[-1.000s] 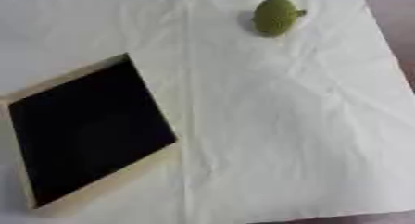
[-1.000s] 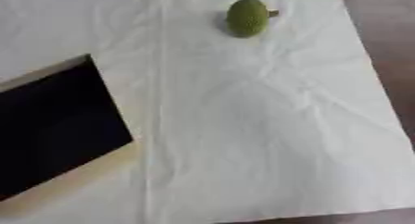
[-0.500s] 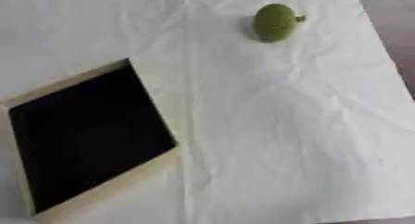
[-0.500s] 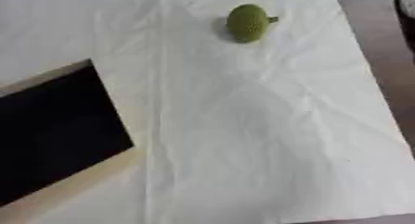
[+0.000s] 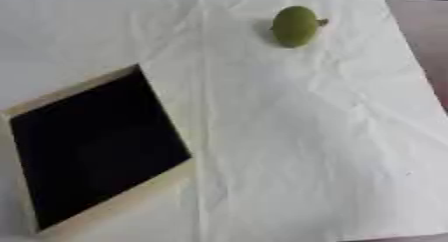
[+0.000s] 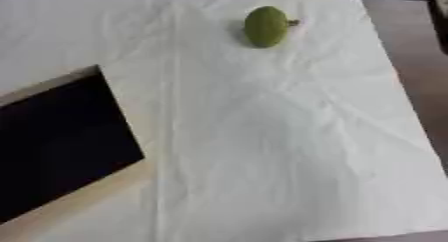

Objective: Pick up objects on the table and place them in the box.

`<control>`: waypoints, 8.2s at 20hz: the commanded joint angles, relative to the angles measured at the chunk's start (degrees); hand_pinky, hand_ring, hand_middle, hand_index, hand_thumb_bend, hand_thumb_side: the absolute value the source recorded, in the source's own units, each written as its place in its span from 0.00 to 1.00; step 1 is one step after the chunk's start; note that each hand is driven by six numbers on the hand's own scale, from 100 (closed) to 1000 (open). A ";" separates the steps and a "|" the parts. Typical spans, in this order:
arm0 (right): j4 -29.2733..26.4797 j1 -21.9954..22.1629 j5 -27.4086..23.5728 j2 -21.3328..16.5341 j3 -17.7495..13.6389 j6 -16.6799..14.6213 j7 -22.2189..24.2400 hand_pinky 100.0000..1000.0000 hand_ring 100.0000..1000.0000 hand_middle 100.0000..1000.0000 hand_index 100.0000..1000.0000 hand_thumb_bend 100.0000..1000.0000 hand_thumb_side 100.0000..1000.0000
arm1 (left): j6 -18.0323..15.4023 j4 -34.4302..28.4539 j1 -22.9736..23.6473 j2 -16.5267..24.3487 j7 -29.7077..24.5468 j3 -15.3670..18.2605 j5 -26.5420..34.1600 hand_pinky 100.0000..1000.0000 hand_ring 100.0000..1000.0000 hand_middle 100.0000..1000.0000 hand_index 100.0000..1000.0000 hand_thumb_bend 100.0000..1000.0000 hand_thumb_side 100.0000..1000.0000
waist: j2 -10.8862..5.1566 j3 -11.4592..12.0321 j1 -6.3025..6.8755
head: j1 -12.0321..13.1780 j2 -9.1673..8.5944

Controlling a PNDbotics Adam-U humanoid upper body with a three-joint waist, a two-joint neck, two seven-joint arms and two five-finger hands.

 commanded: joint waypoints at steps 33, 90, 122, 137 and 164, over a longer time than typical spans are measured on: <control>-1.80 0.60 -4.58 -2.65 7.02 1.25 11.01 0.86 0.88 0.89 1.00 0.37 0.00 | 0.65 -0.86 -0.91 0.59 -0.58 0.22 0.38 0.46 0.52 0.52 0.71 0.37 0.52 | -1.71 0.13 -0.22 | 0.24 -0.24; 20.20 -5.48 7.86 5.81 3.30 2.68 4.49 0.85 0.86 0.87 0.98 0.38 0.00 | 0.85 -0.86 -2.54 -1.92 -2.10 0.11 0.11 0.45 0.51 0.52 0.70 0.31 0.53 | 4.28 3.88 -0.86 | -2.51 -5.59; 21.78 -5.10 24.66 6.69 3.21 5.90 -16.53 0.56 0.54 0.51 0.53 0.13 0.00 | 1.42 -0.86 -2.65 -2.75 -2.89 -0.04 -0.52 0.45 0.49 0.50 0.69 0.27 0.54 | 4.42 4.15 -1.36 | -3.52 -6.04; 5.60 0.54 18.24 -0.17 3.33 3.90 -21.18 0.57 0.50 0.52 0.51 0.15 0.00 | 1.59 -0.86 -2.04 -2.22 -2.51 0.19 -0.47 0.45 0.49 0.50 0.69 0.26 0.54 | 2.30 2.83 -1.42 | -2.31 -3.92; -26.96 -0.92 -4.46 7.52 15.58 2.69 -20.90 0.56 0.42 0.53 0.50 0.17 0.00 | 1.90 -0.86 -1.53 -2.56 -2.88 -0.24 0.10 0.45 0.49 0.50 0.69 0.27 0.54 | -0.51 2.55 -0.42 | -4.57 -1.19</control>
